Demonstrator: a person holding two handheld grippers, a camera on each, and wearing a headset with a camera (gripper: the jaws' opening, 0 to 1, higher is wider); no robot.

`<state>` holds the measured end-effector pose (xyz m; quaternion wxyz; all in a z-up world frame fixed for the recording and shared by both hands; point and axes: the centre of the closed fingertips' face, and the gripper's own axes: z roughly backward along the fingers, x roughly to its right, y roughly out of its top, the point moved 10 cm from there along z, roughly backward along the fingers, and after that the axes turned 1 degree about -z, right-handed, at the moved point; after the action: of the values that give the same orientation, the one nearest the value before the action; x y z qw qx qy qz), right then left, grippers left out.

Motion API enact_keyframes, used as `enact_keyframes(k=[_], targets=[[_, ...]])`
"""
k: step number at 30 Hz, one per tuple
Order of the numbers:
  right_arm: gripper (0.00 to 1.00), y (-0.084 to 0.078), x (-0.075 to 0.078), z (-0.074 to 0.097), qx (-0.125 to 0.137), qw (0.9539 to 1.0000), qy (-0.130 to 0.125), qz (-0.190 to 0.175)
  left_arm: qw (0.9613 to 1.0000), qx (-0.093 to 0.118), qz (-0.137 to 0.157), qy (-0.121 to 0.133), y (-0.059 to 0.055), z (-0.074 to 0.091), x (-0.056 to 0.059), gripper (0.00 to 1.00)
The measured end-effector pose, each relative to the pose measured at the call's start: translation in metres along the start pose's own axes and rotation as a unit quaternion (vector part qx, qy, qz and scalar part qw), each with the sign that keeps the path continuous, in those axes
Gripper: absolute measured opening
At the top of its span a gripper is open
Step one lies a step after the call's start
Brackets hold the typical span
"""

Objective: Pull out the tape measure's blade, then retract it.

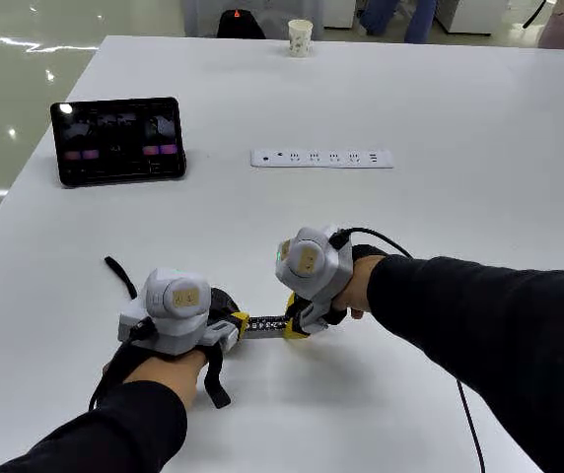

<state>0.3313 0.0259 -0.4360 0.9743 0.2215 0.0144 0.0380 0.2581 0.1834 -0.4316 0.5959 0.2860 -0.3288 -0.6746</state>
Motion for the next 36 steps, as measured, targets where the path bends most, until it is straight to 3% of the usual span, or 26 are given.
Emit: enact_keyframes(k=[36], targets=[[0.12,0.016,0.0,-0.01,0.013,0.9999,0.001,-0.011,1.0,0.0,0.008,-0.004,0.0,0.001,-0.002,0.61]])
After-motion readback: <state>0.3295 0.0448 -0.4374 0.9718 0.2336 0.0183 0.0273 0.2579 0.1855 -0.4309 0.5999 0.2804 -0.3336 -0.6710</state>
